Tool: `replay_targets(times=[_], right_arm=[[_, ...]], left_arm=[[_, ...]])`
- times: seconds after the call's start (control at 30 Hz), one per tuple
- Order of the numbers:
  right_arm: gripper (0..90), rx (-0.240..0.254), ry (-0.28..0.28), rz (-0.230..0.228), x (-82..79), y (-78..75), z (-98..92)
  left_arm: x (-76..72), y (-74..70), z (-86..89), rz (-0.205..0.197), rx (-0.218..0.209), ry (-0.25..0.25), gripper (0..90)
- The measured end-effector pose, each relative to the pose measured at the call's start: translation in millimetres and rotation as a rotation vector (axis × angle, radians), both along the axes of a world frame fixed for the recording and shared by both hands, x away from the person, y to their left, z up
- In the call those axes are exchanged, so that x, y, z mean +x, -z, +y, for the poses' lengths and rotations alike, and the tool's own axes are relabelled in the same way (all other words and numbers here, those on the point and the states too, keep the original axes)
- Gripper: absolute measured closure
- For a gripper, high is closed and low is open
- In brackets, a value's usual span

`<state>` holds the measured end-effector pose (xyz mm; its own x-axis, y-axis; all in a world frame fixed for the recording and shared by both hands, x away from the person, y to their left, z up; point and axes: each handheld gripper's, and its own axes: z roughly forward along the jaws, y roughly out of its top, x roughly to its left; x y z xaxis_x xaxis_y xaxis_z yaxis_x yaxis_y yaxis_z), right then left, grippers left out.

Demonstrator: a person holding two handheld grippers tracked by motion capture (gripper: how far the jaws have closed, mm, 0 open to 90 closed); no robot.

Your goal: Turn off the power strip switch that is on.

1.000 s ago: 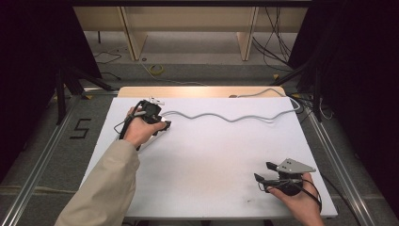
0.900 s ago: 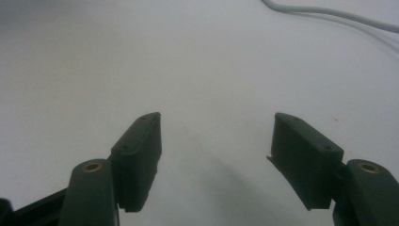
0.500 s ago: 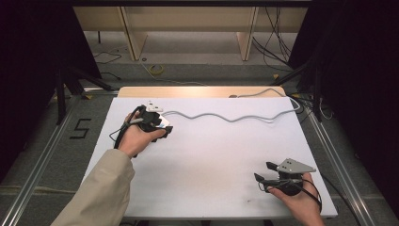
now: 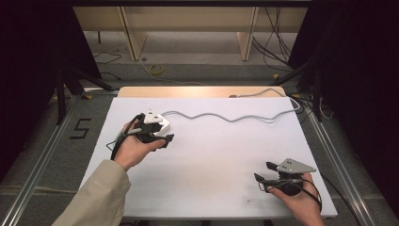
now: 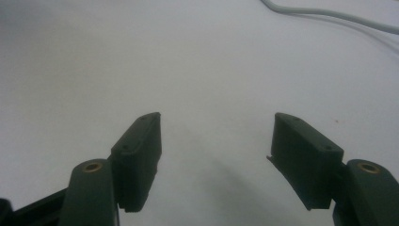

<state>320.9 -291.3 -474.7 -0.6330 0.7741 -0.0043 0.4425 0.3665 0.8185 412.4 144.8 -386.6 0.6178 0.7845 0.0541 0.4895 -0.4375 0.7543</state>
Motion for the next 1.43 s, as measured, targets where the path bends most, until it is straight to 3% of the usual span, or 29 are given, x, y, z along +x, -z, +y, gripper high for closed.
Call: replay_targets(times=[0.6,0.87,1.2,1.43], right_arm=[[34.8,0.001,-0.007,-0.003,-0.2,0.0,0.4],[34.8,0.005,-0.01,-0.004,-0.3,0.0,0.4],[34.8,0.003,-0.014,0.001,-0.6,0.5,1.2],[34.7,0.008,-0.016,-0.001,-0.7,0.1,0.7]], left_arm=[[-31.8,20.1,5.7,-0.019,0.01,0.034,39.6],[-47.4,30.9,7.0,-0.063,-0.011,0.07,37.7],[-68.4,73.2,18.1,-0.061,-0.009,0.051,35.2],[-76.0,83.7,19.5,-0.087,0.009,0.058,31.4]])
